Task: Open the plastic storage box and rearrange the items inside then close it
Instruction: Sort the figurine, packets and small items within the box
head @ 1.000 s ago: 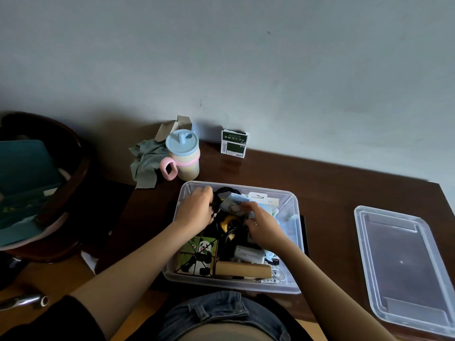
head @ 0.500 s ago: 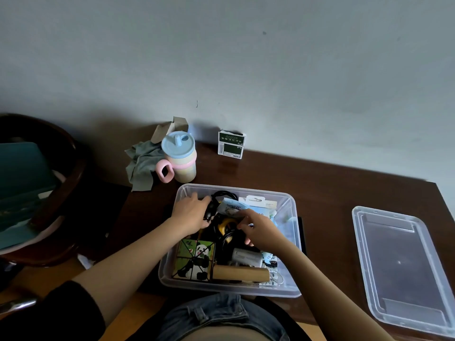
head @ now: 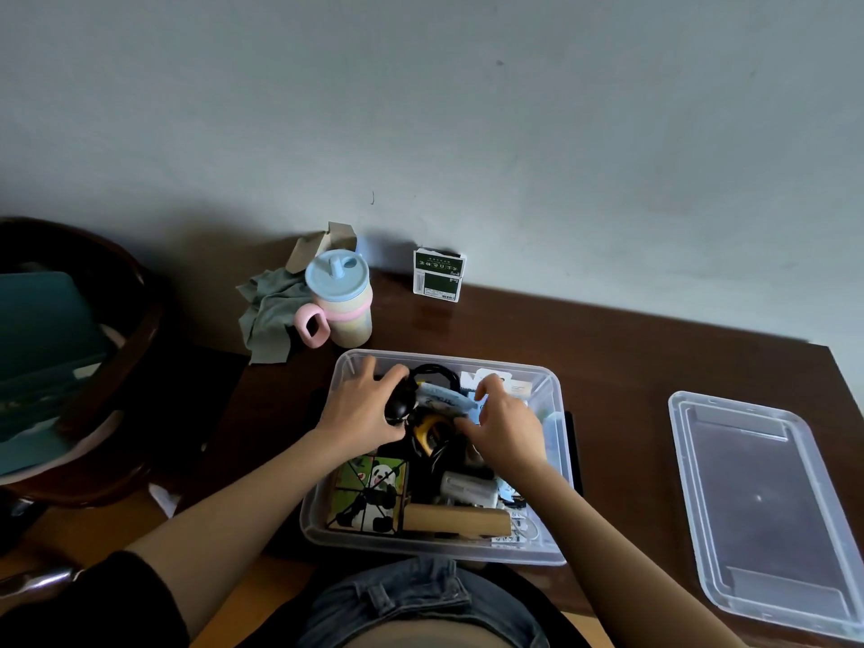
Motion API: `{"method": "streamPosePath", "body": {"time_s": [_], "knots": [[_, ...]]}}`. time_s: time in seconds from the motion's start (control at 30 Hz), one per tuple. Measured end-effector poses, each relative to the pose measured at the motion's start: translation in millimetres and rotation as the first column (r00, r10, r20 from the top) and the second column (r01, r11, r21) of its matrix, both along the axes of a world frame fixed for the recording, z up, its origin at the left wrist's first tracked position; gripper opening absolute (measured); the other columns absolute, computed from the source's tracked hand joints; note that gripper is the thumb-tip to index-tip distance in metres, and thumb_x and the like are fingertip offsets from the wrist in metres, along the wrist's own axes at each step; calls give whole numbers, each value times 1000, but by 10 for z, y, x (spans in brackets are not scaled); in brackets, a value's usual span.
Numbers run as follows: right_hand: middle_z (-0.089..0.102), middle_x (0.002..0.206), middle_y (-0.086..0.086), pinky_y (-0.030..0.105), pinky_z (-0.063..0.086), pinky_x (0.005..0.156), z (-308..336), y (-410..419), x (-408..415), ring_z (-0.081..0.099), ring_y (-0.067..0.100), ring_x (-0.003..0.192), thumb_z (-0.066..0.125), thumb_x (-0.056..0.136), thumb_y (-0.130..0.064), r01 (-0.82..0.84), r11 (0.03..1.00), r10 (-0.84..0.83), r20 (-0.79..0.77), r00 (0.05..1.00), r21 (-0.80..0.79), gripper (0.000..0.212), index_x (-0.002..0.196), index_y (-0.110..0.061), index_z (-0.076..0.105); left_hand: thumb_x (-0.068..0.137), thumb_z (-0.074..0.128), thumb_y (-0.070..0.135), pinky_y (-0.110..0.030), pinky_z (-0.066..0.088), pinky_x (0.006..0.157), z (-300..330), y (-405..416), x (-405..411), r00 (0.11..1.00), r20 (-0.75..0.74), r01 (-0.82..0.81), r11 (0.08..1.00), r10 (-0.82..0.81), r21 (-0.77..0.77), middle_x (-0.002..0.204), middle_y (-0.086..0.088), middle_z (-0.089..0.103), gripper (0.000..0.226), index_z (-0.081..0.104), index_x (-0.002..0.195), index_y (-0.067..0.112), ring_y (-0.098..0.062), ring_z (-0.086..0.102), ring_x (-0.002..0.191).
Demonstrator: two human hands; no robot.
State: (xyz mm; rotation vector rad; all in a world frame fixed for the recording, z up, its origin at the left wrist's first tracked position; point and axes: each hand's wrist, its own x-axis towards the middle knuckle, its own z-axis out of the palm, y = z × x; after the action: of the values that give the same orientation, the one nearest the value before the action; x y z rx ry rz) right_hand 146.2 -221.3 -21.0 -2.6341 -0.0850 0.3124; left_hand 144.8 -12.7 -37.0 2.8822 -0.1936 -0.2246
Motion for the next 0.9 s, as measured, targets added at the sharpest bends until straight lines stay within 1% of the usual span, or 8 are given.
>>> {"method": "streamPosePath", "body": {"time_s": [0.13, 0.23, 0.37, 0.43, 0.57, 0.7, 0.8, 0.9], "knots": [[66, 80, 2, 30, 37, 54, -28, 41, 101, 61, 27, 77, 57, 88, -35, -20, 1000, 20, 26, 999, -14, 14, 92, -22, 55, 69, 72, 48, -27, 47, 66, 164, 87, -58, 976, 126, -121, 920, 180, -372, 104, 5, 38, 51, 43, 110, 37, -18, 56, 85], [52, 58, -2, 30, 28, 49, 7, 19, 155, 52, 27, 62, 57, 90, -39, 22, 999, -26, 82, 996, 43, 30, 68, -22, 46, 66, 65, 54, -27, 45, 76, 311, 177, -51, 946, 104, -191, 786, 308, -588, 105, 1, 45, 51, 44, 105, 30, -14, 53, 87], [51, 52, -6, 31, 35, 45, 114, -63, 180, 48, 13, 49, 57, 92, -36, 65, 969, -102, 146, 984, 239, 20, 77, -23, 55, 67, 66, 30, -11, 43, 74, 415, 287, -67, 961, -110, -234, 536, 253, -811, 100, 2, 51, 49, 42, 109, 20, -2, 53, 91], [53, 53, -7, 19, 34, 42, 177, -124, 169, 51, 9, 48, 59, 92, -31, 94, 935, -164, 181, 970, 341, 16, 79, -24, 55, 67, 68, 26, -8, 44, 78, 434, 223, -106, 967, -200, -250, 431, 160, -867, 102, 0, 52, 49, 41, 108, 25, 1, 54, 94], [61, 62, -3, 22, 43, 49, 264, -251, 146, 54, 7, 52, 54, 94, -30, 158, 862, -233, 101, 967, 481, 20, 74, -27, 54, 69, 72, 33, -27, 43, 95, 339, -85, -220, 964, -255, -169, 572, -73, -803, 119, -7, 47, 61, 37, 119, 33, -16, 49, 111], [64, 66, -6, 28, 48, 53, 301, -375, 85, 54, 4, 54, 53, 95, -29, 170, 818, -242, 61, 968, 549, 17, 78, -32, 56, 84, 69, 32, -25, 35, 101, 166, -362, -291, 892, -373, -81, 723, -254, -686, 128, -1, 36, 55, 37, 129, 29, -16, 40, 121], [64, 66, -9, 18, 46, 49, 321, -455, 44, 54, 0, 52, 55, 94, -25, 172, 775, -263, 64, 963, 608, 17, 79, -33, 58, 91, 50, 48, -36, 30, 108, 56, -394, -321, 843, -429, 190, 925, -325, -328, 137, 1, 32, 54, 37, 138, 28, -17, 30, 129], [64, 65, -6, 18, 47, 48, 342, -507, 32, 55, 3, 52, 58, 93, -24, 173, 728, -245, 16, 969, 663, 14, 80, -27, 60, 94, 45, 42, -36, 30, 109, 41, -373, -330, 856, -437, 130, 933, -277, -337, 135, 2, 39, 43, 50, 133, 23, -14, 33, 129]]}}
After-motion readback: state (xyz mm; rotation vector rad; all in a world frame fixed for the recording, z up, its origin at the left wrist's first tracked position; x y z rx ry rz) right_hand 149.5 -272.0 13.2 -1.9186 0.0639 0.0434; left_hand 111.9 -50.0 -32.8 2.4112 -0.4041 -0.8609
